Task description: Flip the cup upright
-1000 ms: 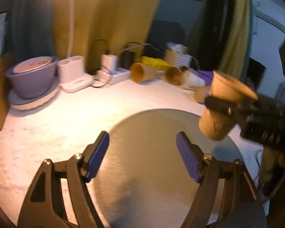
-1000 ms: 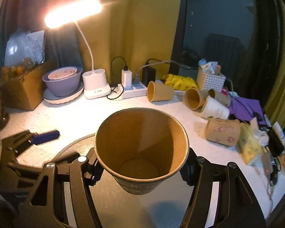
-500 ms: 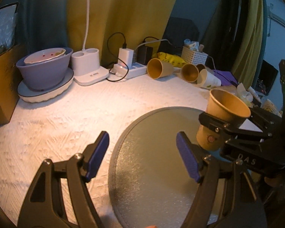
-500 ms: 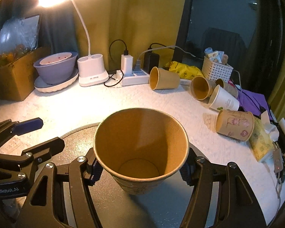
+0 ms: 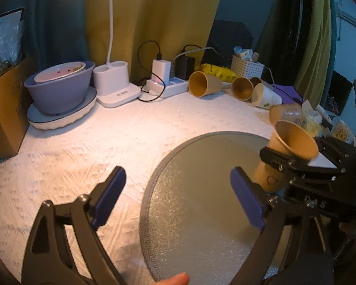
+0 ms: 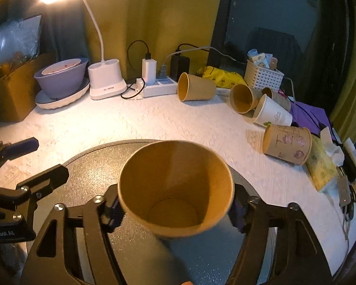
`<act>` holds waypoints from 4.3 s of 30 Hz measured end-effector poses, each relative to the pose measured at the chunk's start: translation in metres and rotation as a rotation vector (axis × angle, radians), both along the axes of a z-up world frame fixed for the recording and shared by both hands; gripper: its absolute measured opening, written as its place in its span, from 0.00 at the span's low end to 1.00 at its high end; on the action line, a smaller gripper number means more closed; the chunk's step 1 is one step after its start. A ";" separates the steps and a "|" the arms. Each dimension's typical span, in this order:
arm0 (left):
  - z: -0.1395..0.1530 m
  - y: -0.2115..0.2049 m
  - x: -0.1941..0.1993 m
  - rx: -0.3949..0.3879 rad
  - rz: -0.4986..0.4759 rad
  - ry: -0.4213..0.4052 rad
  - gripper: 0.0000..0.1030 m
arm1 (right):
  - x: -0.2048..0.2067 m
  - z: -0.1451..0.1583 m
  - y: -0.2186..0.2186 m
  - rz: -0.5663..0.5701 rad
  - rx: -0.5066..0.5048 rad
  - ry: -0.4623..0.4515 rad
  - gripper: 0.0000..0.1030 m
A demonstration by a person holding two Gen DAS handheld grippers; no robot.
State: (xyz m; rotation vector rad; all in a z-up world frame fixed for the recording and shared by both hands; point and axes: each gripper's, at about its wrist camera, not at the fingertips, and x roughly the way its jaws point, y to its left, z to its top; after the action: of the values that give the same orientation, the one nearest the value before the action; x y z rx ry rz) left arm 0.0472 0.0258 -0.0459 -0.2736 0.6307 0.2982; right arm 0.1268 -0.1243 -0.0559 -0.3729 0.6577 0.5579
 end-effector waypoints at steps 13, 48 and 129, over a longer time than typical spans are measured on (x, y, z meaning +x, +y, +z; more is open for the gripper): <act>0.003 -0.010 0.000 0.024 -0.047 -0.002 0.90 | -0.017 0.000 -0.018 -0.011 0.010 0.030 0.74; 0.070 -0.061 -0.061 0.209 -0.227 -0.399 0.90 | -0.085 0.077 -0.079 -0.050 0.131 -0.144 0.74; 0.079 -0.049 -0.078 0.162 -0.193 -0.492 0.90 | -0.093 0.086 -0.085 -0.051 0.157 -0.206 0.74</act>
State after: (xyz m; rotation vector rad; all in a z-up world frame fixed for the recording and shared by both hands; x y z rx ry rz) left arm -0.0311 -0.0227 0.0328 -0.1208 0.1428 0.0868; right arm 0.0340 -0.2097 0.0300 -0.2605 0.4214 0.5110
